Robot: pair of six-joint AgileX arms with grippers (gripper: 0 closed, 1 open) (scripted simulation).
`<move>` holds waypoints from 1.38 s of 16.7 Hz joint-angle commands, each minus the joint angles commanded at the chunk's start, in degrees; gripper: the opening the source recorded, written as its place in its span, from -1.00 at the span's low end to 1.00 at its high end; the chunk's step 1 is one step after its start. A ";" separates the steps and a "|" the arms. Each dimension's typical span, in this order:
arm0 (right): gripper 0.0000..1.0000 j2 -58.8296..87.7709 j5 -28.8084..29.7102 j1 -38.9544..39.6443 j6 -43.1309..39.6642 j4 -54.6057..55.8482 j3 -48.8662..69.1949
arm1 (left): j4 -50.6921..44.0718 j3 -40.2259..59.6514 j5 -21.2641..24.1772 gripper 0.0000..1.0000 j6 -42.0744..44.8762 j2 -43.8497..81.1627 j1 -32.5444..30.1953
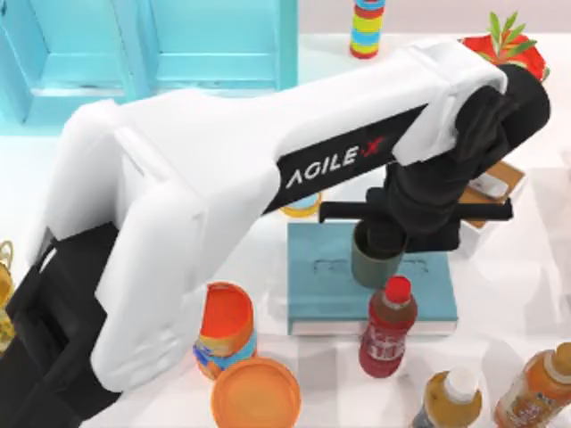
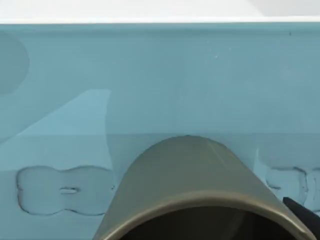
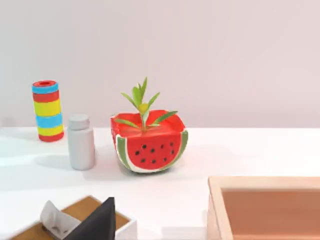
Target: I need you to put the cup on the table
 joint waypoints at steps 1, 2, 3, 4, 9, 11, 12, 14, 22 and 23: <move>1.00 0.00 0.00 0.00 0.00 0.00 0.00 | -0.62 0.77 -0.02 -1.00 -0.03 0.05 0.00; 1.00 0.00 0.00 0.00 0.00 0.00 0.00 | -1.65 2.11 -0.06 -1.00 -0.05 0.16 -0.01; 1.00 0.00 0.00 0.00 0.00 0.00 0.00 | -3.05 3.88 -0.10 -1.00 -0.10 0.41 -0.01; 1.00 0.00 0.00 0.00 0.00 0.00 0.00 | -4.67 5.91 -0.13 -1.00 -0.17 0.75 -0.01; 1.00 0.00 0.00 0.00 0.00 0.00 0.00 | -12.46 14.55 0.01 -1.00 -0.08 1.97 -0.06; 1.00 0.00 0.00 0.00 0.00 0.00 0.00 | -12.95 15.02 0.03 -1.00 -0.05 2.11 -0.08; 1.00 0.00 0.00 0.00 0.00 0.00 0.00 | -12.95 15.02 0.03 -1.00 -0.05 2.11 -0.08; 1.00 0.00 0.00 0.00 0.00 0.00 0.00 | -12.76 14.78 0.02 -1.00 0.08 1.87 0.07; 1.00 0.00 0.00 0.00 0.00 0.00 0.00 | -6.12 -6.55 1.68 -1.00 10.60 -14.17 11.24; 1.00 0.00 0.00 0.00 0.00 0.00 0.00 | -4.86 -11.58 2.04 -1.00 12.62 -17.22 13.36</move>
